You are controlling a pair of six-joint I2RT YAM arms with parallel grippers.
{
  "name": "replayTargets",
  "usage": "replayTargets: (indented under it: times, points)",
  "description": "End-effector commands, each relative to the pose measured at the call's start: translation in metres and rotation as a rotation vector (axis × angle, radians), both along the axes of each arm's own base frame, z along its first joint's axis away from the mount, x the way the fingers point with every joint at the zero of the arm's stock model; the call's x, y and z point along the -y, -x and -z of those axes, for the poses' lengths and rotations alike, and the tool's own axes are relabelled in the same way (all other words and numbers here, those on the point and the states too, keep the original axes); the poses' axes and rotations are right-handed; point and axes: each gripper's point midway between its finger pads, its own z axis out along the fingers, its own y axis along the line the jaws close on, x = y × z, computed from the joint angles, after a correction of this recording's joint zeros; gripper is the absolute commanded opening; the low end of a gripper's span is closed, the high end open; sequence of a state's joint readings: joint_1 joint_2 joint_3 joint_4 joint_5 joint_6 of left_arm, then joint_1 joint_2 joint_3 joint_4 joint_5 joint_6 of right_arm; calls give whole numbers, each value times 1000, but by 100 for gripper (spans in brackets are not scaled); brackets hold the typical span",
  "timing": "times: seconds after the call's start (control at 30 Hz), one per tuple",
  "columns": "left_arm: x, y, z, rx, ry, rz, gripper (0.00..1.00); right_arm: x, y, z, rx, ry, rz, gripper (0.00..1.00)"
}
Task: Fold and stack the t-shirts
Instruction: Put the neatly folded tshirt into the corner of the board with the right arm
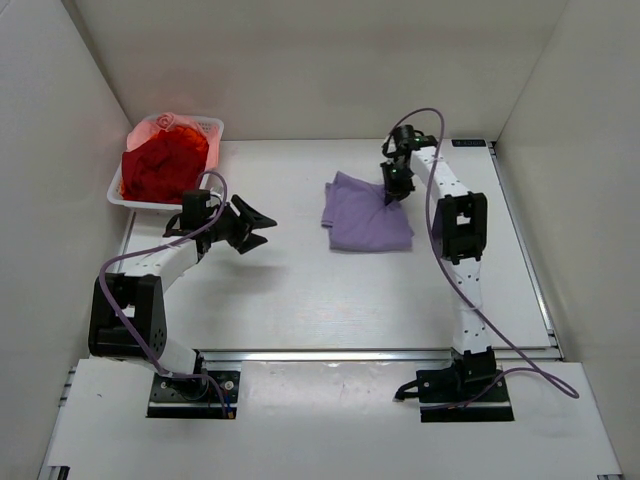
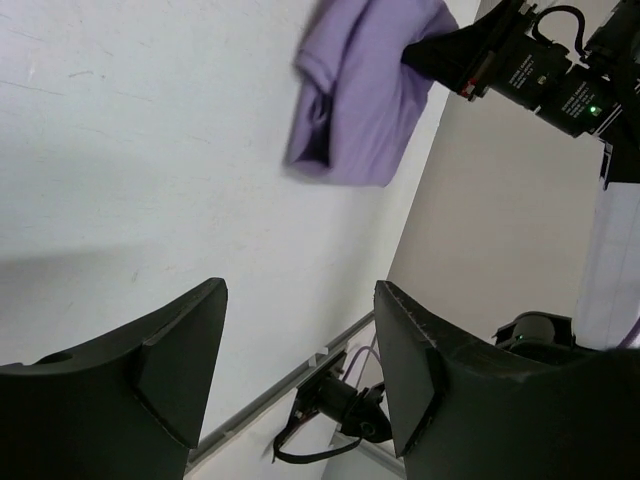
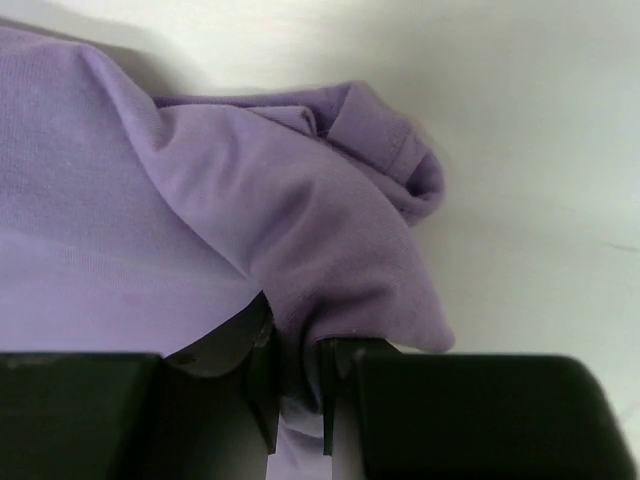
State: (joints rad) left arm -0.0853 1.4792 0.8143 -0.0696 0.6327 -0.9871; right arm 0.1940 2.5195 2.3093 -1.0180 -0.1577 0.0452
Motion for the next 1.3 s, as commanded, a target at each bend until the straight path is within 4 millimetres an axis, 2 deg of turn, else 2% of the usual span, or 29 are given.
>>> replayTargets:
  times: [0.0, 0.07, 0.1, 0.17, 0.23, 0.3, 0.37, 0.47, 0.5, 0.57, 0.73, 0.77, 0.8, 0.9, 0.97, 1.0, 1.07, 1.1, 1.13, 1.2, 1.23, 1.27]
  points:
    - [8, -1, -21, 59, 28, 42, 71, 135, -18, -11, 74, 387, 88, 0]
    - [12, 1, -19, 50, 28, 57, 71, 182, -28, -19, 112, 462, 123, 0]
    - [12, -1, -25, 66, 26, 65, 72, 208, -36, -26, 148, 520, 146, 1]
    - [16, -1, -23, 66, 20, 83, 71, 240, -51, -36, 213, 602, 147, 0]
    - [19, 2, -22, 61, 20, 103, 72, 265, -70, -44, 297, 692, 159, 0]
    - [23, 4, -19, 52, 23, 124, 71, 287, -80, -46, 337, 732, 136, 0]
    - [25, 7, -12, 26, 31, 139, 71, 302, -87, -44, 369, 757, 141, 0]
    - [26, 6, -12, 29, 24, 148, 71, 319, -99, -35, 420, 813, 119, 0]
    - [25, 6, -8, 17, 15, 147, 71, 323, -102, -31, 427, 844, 100, 0]
    - [27, 5, -9, 19, 17, 152, 71, 323, -113, -38, 481, 858, 93, 0]
    - [33, 4, 0, -1, 14, 149, 71, 328, -127, -38, 560, 787, 122, 2]
    - [33, 4, 2, -5, 11, 152, 71, 334, -129, -44, 581, 792, 148, 7]
    - [35, 6, 3, -7, 7, 158, 71, 337, -129, -47, 590, 798, 172, 28]
    - [36, 7, 5, -16, -7, 163, 77, 344, -128, -77, 631, 832, 254, 41]
    - [37, 7, -1, 2, -14, 170, 82, 350, -123, -118, 670, 893, 328, 53]
    - [38, 10, -2, 1, -20, 179, 88, 348, -122, -127, 674, 920, 337, 61]
    - [34, 16, -3, -6, -51, 181, 97, 352, -105, -175, 714, 954, 453, 63]
    - [30, 16, -1, -9, -58, 176, 99, 348, -98, -180, 693, 930, 447, 63]
    - [29, 22, -2, -4, -69, 187, 99, 340, -95, -204, 742, 879, 493, 63]
    - [27, 33, -6, 9, -70, 200, 99, 325, -76, -216, 725, 770, 526, 63]
    - [24, 40, -1, -15, -69, 200, 99, 311, -73, -215, 717, 736, 517, 64]
    - [23, 49, 2, -29, -78, 210, 98, 301, -62, -220, 707, 690, 512, 69]
